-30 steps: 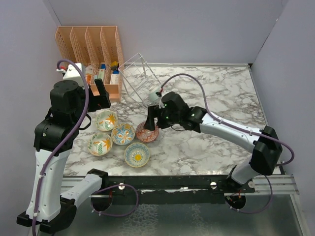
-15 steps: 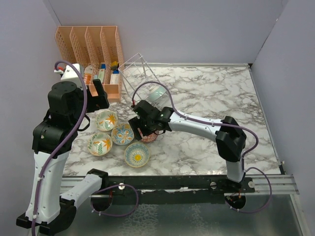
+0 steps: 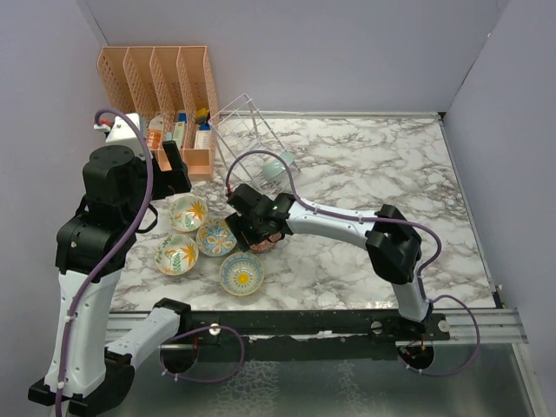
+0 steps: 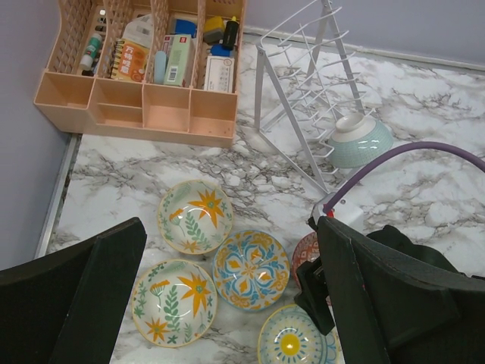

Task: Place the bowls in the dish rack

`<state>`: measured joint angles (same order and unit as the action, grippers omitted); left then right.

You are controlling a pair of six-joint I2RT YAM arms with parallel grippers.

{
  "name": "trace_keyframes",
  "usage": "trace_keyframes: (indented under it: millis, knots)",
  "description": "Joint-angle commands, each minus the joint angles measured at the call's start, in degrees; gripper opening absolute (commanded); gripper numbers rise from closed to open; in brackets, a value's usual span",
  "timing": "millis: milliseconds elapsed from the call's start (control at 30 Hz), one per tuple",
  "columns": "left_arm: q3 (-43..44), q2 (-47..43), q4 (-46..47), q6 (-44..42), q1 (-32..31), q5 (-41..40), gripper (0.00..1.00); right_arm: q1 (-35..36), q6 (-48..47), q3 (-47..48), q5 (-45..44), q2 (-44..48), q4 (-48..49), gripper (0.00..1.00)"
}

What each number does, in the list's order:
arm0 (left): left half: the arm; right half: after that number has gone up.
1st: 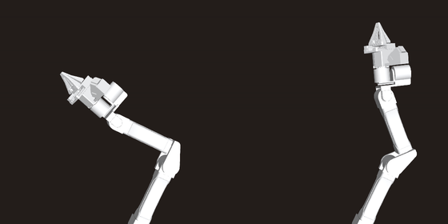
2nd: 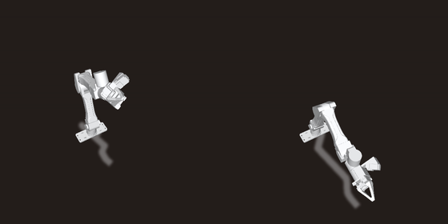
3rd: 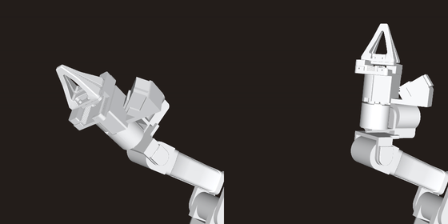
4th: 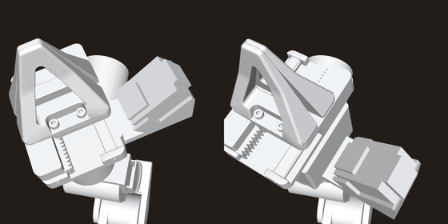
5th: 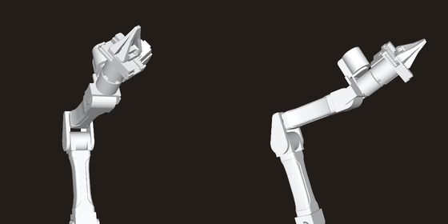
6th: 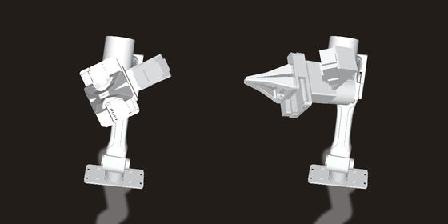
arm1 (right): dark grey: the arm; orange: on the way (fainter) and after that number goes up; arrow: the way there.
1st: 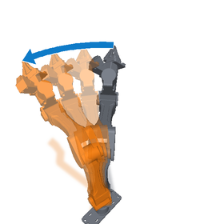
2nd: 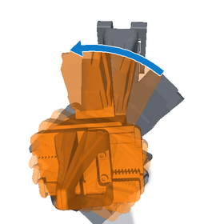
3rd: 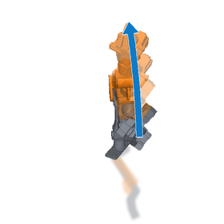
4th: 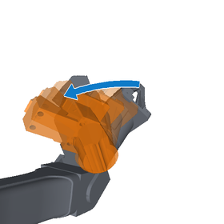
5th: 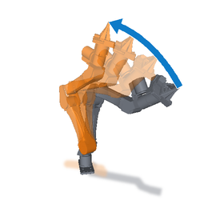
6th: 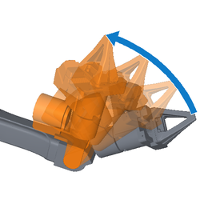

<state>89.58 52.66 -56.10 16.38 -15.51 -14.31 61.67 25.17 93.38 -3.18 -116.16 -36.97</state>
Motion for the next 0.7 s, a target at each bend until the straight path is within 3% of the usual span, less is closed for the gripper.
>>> trace_keyframes:
  millis: [0, 433, 667]
  knots:
    - [1.3, -0.4, 0.1, -0.9, -0.4, -1.3, 0.99, 0.5, 0.6, 1.9, -6.9, -2.1, -2.5, 0.58]
    - [1.6, -0.7, -0.4, -1.3, -0.6, -1.7, 0.99, 0.5, 3.7, -0.3, -17.7, -1.6, -6.6, 0.58]
    - [1.5, -0.9, -0.3, -1.0, -0.6, -1.3, 0.99, 0.5, -1.1, -1.4, -14.9, -1.4, -3.0, 0.54]
